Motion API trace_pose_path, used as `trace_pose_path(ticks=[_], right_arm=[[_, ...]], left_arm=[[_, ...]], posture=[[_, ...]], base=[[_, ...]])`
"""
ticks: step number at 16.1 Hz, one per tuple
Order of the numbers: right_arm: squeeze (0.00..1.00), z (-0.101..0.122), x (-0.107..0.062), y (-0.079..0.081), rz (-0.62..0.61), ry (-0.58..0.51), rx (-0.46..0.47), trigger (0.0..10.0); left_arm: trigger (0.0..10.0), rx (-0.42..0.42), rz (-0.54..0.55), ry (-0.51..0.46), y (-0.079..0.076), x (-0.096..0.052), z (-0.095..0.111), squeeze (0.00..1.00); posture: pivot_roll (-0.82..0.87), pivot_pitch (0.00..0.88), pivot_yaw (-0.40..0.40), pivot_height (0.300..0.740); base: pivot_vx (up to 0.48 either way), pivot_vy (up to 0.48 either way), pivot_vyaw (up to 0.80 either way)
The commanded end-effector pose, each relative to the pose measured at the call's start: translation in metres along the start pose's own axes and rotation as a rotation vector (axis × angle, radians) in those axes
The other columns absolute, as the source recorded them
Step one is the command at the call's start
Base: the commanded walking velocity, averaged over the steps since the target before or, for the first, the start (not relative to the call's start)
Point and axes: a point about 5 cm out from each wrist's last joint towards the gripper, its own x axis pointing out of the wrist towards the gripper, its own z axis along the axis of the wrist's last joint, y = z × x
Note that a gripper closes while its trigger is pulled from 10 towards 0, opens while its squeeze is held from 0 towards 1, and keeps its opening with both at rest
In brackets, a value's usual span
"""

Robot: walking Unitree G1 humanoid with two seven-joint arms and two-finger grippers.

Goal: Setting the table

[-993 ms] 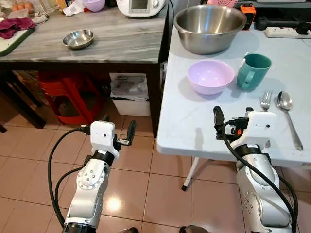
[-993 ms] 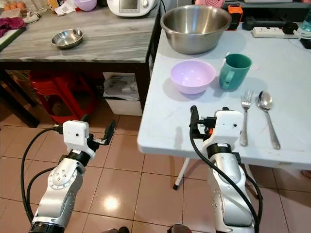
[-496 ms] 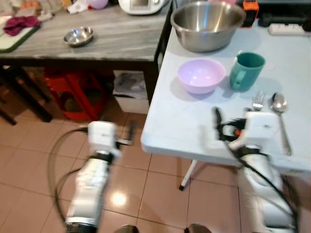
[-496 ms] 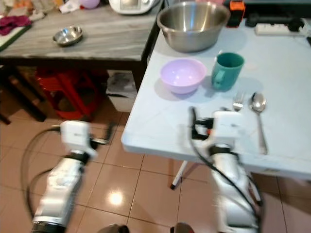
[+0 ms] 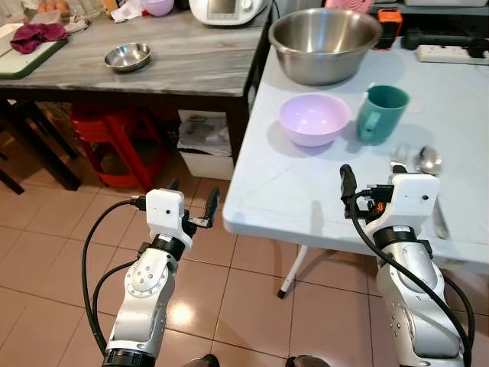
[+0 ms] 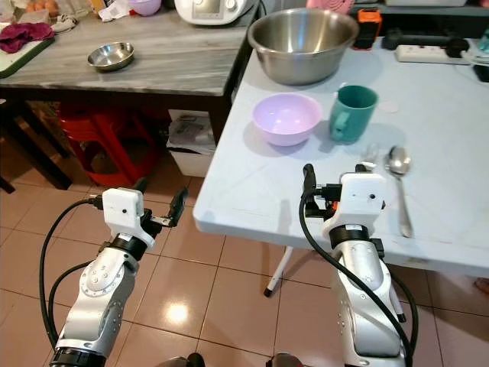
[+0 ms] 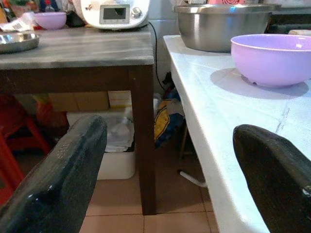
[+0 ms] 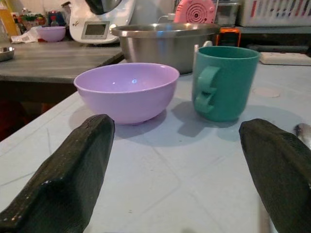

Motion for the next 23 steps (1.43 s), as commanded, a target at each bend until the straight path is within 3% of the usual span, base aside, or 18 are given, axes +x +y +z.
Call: trace_pose_path(ticks=[1,13,23], right_arm=[[0.0,0.007,0.0,0.003,0.013,-0.032,0.002,10.0],[0.0,0.006,0.003,0.007,0.03,-0.029,0.031,10.0],[0.0,-0.002,0.0,0.01,0.039,-0.003,0.035,10.0]], left_arm=[[10.0,0.006,0.004,-0.016,0.004,-0.001,0.004,0.0],[10.0,-0.018,-0.033,-0.028,0.001,0.0,0.005,0.0],[10.0,-0.027,-0.048,-0.024,-0.001,-0.001,0.004,0.0]], posture=[[-0.2,0.151,0.097,0.74],[-0.19,0.147,0.094,0.74],[-0.19,0.149,0.096,0.74]], base=[[0.0,0.0,0.0],[0.0,0.0,-0.04],[0.274,0.0,-0.13]])
